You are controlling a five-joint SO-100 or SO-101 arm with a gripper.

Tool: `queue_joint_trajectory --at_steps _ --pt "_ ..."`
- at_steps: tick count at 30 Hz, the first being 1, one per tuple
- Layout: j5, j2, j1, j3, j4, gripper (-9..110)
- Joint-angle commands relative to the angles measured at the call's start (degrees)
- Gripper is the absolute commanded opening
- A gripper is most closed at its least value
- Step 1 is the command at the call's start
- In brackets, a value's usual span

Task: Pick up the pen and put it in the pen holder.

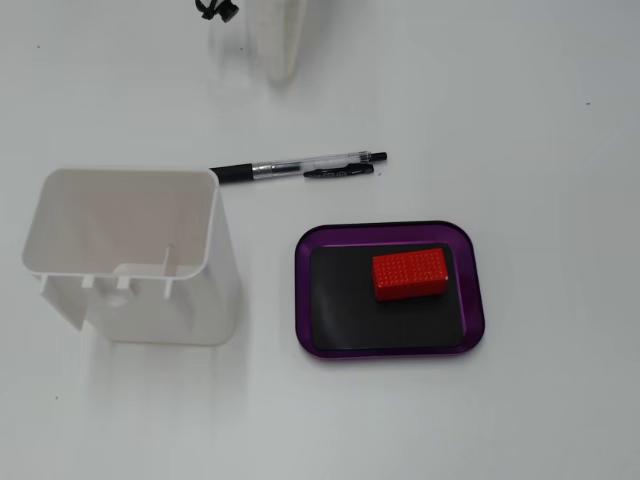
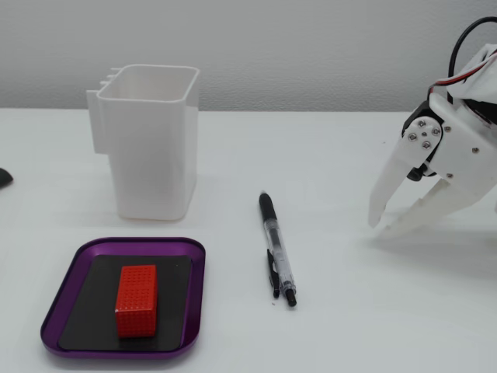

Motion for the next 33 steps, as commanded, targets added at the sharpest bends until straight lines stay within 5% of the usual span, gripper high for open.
queue_joint_trajectory --at_steps 1,24,30,33 --pt "-0.26 6.24 -0.26 0.18 -0.97 0" --pt "-0.97 6.06 0.53 -5.01 -2.46 0" --pt "-20.13 4.48 0.35 -14.59 -7.03 0" --pt "-20.30 -5.01 -0.26 -21.36 -6.59 0"
